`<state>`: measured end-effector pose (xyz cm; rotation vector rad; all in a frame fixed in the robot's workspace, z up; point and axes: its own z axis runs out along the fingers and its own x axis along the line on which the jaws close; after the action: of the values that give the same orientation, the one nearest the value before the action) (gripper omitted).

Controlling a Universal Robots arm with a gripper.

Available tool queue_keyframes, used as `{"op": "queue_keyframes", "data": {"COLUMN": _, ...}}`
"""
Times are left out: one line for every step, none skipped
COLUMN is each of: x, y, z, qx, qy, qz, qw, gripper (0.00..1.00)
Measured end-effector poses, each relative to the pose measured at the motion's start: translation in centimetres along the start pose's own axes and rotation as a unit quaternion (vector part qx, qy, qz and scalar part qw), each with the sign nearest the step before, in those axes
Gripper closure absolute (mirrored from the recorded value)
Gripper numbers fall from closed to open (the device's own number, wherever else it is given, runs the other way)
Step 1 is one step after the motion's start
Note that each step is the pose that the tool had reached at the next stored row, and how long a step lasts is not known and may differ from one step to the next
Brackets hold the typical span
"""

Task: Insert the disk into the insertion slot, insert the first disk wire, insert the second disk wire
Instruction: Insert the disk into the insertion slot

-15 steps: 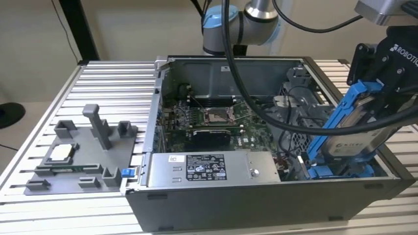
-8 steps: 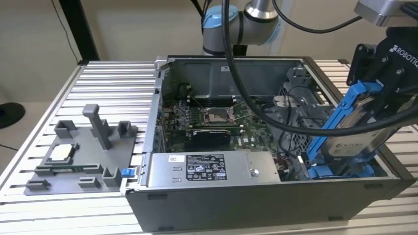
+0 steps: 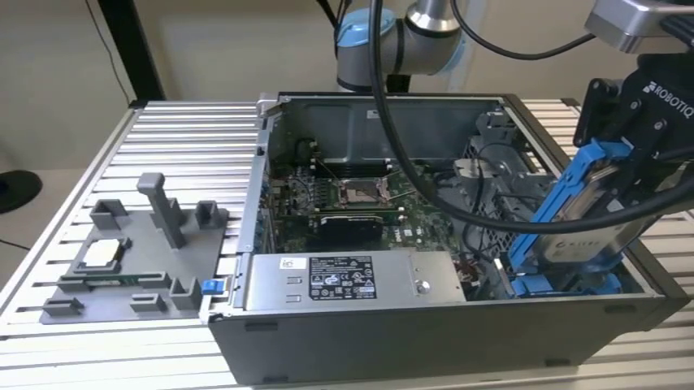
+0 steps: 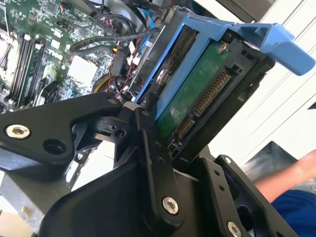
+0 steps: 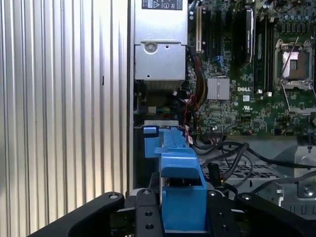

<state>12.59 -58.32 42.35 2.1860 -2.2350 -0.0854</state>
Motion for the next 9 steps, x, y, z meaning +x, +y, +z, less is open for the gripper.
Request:
{"op": "queue_keyframes", "data": {"x": 0.00, "y": -0.01, "z": 0.04, "qx": 0.0000, "qy": 0.0000, "qz": 0.000, "qw": 1.0000, "gripper": 1.00}}
{"op": "queue_keyframes", "data": {"x": 0.00, "y": -0.01, "z": 0.08, "qx": 0.0000, "qy": 0.0000, "qz": 0.000, "qw": 1.0000, "gripper": 1.00}}
{"op": "queue_keyframes", "data": {"x": -0.01, "y": -0.02, "z": 0.11, "qx": 0.0000, "qy": 0.0000, "qz": 0.000, "qw": 1.0000, "gripper": 1.00}}
{"op": "queue_keyframes", "data": {"x": -0.01, "y": -0.02, "z": 0.14, "qx": 0.0000, "qy": 0.0000, "qz": 0.000, "qw": 1.0000, "gripper": 1.00}}
{"op": "queue_keyframes", "data": {"x": -0.02, "y": -0.03, "z": 0.18, "qx": 0.0000, "qy": -0.0001, "qz": 0.000, "qw": 1.0000, "gripper": 1.00}}
{"op": "queue_keyframes", "data": {"x": -0.02, "y": -0.03, "z": 0.21, "qx": 0.0000, "qy": -0.0001, "qz": 0.000, "qw": 1.0000, "gripper": 1.00}}
{"op": "queue_keyframes", "data": {"x": -0.02, "y": -0.03, "z": 0.22, "qx": 0.0000, "qy": 0.0000, "qz": 0.000, "qw": 1.0000, "gripper": 1.00}}
{"op": "queue_keyframes", "data": {"x": -0.02, "y": -0.03, "z": 0.22, "qx": 0.0000, "qy": 0.0000, "qz": 0.000, "qw": 1.0000, "gripper": 1.00}}
{"op": "queue_keyframes", "data": {"x": -0.03, "y": -0.03, "z": 0.24, "qx": 0.0000, "qy": 0.0000, "qz": 0.000, "qw": 1.0000, "gripper": 1.00}}
